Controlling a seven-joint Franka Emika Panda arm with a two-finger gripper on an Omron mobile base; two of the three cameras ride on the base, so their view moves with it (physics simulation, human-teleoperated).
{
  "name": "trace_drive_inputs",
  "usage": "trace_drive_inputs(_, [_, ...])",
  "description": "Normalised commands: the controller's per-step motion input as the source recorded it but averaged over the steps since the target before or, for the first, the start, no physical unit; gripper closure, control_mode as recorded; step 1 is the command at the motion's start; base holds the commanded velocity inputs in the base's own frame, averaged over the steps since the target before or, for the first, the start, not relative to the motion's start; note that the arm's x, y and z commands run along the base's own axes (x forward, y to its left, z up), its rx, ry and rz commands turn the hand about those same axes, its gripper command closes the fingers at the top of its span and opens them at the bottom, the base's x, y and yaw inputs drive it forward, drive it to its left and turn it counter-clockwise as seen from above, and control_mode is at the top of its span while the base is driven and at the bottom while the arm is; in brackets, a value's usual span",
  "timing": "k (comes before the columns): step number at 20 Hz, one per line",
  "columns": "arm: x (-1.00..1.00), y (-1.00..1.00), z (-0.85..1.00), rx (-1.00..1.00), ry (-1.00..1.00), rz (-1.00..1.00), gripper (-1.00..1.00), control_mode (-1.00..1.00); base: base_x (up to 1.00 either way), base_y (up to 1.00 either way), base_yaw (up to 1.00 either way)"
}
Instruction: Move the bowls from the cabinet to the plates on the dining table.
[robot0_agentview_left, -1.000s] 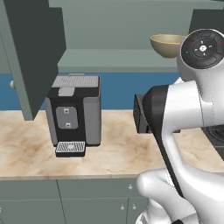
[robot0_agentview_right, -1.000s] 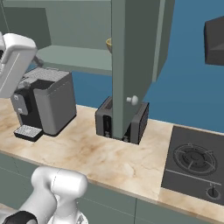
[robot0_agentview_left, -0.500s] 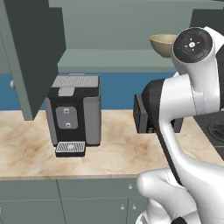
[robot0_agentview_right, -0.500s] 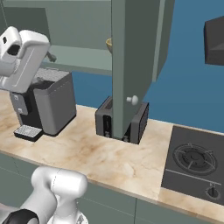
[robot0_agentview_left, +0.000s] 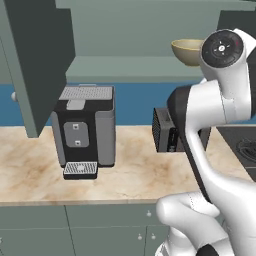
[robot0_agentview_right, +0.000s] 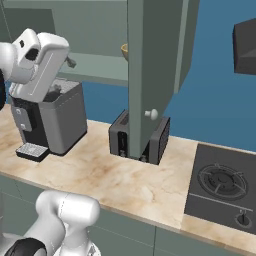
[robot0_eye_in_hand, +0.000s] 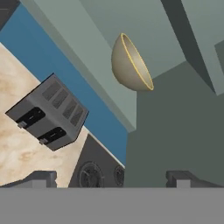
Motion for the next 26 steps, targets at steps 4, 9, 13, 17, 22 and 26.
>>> trace_drive_inputs(4, [0.29,-0.08,0.11,0.0,0.0,0.0,-1.0,-1.0,0.0,0.0,0.0])
trace_drive_inputs(9, [0.34,-0.08,0.0,0.0,0.0,0.0,-1.0,-1.0,0.0,0.0,0.0])
trace_drive_inputs(13, [0.32,-0.1,0.0,0.0,0.0,0.0,-1.0,-1.0,0.0,0.0,0.0])
trace_drive_inputs(17, [0.32,-0.07,-0.01,0.0,0.0,0.0,-1.0,-1.0,0.0,0.0,0.0])
trace_drive_inputs(22, [0.3,-0.06,-0.09,0.0,0.0,0.0,-1.0,-1.0,0.0,0.0,0.0])
trace_drive_inputs(26, [0.32,-0.04,-0.12,0.0,0.0,0.0,-1.0,-1.0,0.0,0.0,0.0])
